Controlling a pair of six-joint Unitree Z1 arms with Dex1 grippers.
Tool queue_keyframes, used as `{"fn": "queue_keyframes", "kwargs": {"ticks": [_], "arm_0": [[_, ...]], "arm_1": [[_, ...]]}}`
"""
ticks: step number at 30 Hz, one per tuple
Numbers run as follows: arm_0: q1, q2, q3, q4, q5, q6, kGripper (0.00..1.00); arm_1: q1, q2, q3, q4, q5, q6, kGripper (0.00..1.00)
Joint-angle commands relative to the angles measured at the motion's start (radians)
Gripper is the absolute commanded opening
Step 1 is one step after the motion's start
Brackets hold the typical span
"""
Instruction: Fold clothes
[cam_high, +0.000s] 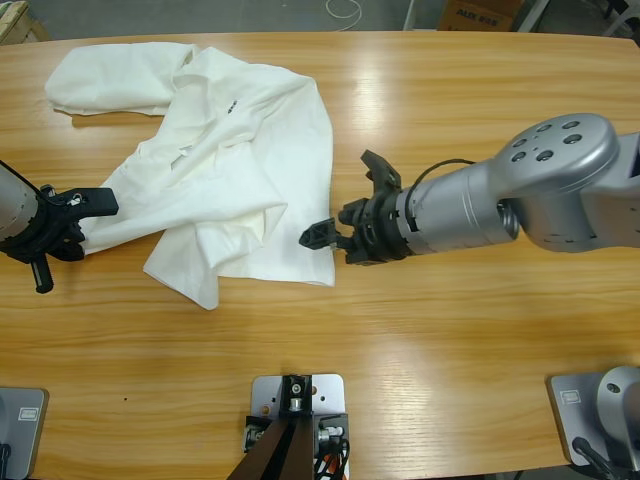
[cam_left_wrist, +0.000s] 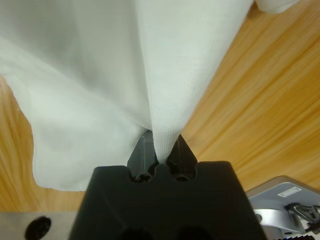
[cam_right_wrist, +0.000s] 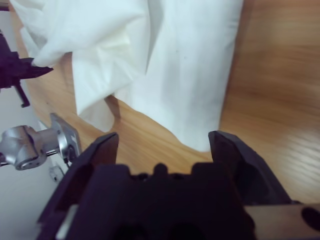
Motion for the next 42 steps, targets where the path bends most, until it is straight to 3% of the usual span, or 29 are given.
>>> {"fn": "queue_keyframes", "kwargs": {"ticks": [1, 23, 29, 32, 35, 39, 42], "arm_0": [[0.008, 0.003, 0.004, 0.012, 0.014, -0.013, 0.0], [0.007, 0.006, 0.002, 0.012, 0.014, -0.013, 0.0], [0.007, 0.003, 0.002, 0.012, 0.014, -0.013, 0.0], [0.007, 0.004, 0.002, 0.012, 0.014, -0.013, 0.0], [0.007, 0.005, 0.002, 0.012, 0.014, -0.013, 0.0], [0.007, 0.004, 0.001, 0.011, 0.014, -0.014, 0.0], [0.007, 0.002, 0.001, 0.012, 0.014, -0.015, 0.0]], "arm_1": [[-0.062, 0.121, 0.027, -0.118, 0.065, -0.018, 0.734], [-0.103, 0.23, 0.065, -0.214, 0.107, -0.055, 0.731], [-0.101, 0.283, 0.058, -0.23, 0.149, -0.068, 0.379], [-0.093, 0.299, 0.057, -0.232, 0.159, -0.068, 0.301], [-0.089, 0.293, 0.058, -0.235, 0.15, -0.074, 0.026], [-0.089, 0.261, 0.06, -0.218, 0.101, -0.131, 0.0], [-0.09, 0.214, 0.04, -0.099, 0.049, -0.213, 0.0]]}}
